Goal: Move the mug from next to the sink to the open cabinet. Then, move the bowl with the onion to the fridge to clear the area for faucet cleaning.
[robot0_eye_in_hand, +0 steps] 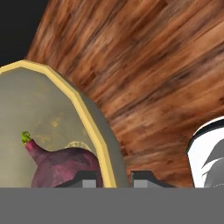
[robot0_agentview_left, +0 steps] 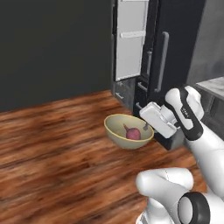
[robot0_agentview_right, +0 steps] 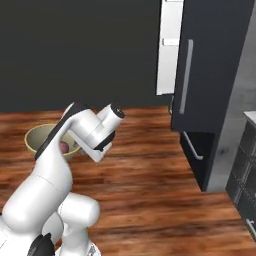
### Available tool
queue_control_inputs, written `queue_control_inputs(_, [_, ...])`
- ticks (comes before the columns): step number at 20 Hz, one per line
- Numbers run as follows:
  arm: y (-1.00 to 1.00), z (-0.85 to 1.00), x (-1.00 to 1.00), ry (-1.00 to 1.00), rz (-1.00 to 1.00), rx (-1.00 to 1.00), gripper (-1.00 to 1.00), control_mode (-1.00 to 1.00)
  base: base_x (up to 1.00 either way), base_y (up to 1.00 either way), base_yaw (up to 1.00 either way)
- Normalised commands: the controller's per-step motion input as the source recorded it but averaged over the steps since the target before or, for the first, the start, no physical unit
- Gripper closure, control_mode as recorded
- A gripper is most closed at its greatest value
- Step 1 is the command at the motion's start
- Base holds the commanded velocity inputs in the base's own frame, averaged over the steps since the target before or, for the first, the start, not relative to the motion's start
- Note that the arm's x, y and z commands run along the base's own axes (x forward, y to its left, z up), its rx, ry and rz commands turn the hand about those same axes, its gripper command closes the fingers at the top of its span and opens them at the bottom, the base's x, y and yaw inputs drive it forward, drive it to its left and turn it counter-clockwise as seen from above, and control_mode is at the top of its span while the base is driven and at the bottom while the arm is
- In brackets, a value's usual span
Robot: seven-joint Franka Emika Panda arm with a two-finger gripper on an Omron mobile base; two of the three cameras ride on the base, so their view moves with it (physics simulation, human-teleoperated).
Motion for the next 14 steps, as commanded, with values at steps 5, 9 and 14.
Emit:
queue_control_inputs(5, [0.00, 0.00, 0.00, 0.00, 0.00, 0.00, 1.00, 1.00, 0.89, 0.66, -0.19])
queue_control_inputs(9, [0.00, 0.00, 0.00, 0.00, 0.00, 0.00, 1.00, 1.00, 0.93, 0.75, -0.22])
queue_control_inputs(14, [0.00, 0.00, 0.00, 0.00, 0.00, 0.00, 1.00, 1.00, 0.84, 0.73, -0.26])
